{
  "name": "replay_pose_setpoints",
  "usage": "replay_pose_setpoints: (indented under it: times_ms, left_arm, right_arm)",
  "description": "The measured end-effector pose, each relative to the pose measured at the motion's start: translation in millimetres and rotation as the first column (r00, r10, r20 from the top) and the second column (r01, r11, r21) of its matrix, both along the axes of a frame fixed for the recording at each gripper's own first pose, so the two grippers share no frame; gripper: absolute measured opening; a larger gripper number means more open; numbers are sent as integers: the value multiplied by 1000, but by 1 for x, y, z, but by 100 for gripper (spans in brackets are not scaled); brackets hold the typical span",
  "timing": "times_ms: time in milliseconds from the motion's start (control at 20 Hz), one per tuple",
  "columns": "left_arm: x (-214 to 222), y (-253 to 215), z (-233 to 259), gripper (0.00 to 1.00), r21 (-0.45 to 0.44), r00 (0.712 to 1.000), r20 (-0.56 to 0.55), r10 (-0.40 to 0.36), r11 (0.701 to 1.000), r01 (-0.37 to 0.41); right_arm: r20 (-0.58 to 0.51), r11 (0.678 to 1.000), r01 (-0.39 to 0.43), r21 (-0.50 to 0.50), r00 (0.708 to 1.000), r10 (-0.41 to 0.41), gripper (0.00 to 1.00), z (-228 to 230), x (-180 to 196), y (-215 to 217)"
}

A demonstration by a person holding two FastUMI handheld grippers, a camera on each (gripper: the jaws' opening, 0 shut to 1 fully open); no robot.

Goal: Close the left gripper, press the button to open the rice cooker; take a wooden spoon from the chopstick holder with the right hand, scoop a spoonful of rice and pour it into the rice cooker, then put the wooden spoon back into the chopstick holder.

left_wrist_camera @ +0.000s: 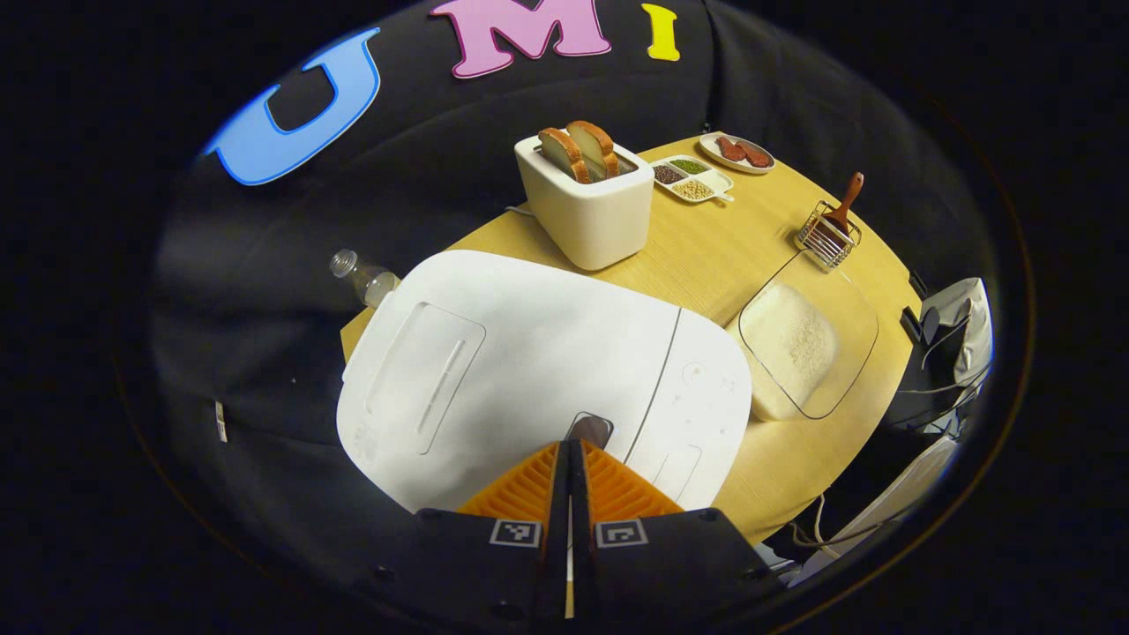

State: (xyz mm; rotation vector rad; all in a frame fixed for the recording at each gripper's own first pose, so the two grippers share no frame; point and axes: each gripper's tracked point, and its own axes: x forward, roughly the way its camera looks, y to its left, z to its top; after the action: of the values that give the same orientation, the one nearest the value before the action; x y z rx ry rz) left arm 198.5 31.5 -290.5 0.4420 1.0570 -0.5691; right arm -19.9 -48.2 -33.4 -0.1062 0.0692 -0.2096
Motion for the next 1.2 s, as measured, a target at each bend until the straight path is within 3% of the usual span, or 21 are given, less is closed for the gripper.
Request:
replay_pose_setpoints:
  times_ms: [200,300,500,650,800,850,950,1000,1100,1200]
  left_arm:
    - [18,7,43,8,-11,987,155,39,999,-38]
    - [36,18,73,8,16,953,297,50,998,-58]
    - [62,45,145,9,24,808,576,123,986,-167]
    - [46,36,198,8,-119,700,684,205,978,-170]
    - [18,25,245,18,-229,577,774,260,965,-126]
    - [5,17,256,48,-269,555,783,281,957,-105]
    - [-24,4,265,63,-359,534,769,350,929,-93]
    - [-37,-2,267,77,-407,535,749,391,908,-94]
    - [-63,-20,265,90,-476,535,721,440,876,-79]
    - [-79,-24,258,98,-502,524,703,481,857,-115]
  right_arm:
    - [1,1000,-3,5,1000,3,97,1,-2,-2]
    - [3,1000,-17,20,1000,17,97,1,-3,2]
    - [-7,999,-36,35,999,36,97,-3,-5,5]
    - [29,999,-30,33,999,29,97,9,-8,2]
    - [48,997,-77,18,996,76,97,16,-10,7]
    - [53,995,-94,21,994,93,98,17,-10,6]
    - [48,992,-117,36,992,115,98,14,-9,5]
    - [43,990,-131,49,991,129,97,12,-8,6]
    - [45,986,-151,64,988,149,98,9,-5,3]
    - [53,982,-180,63,983,177,98,7,1,1]
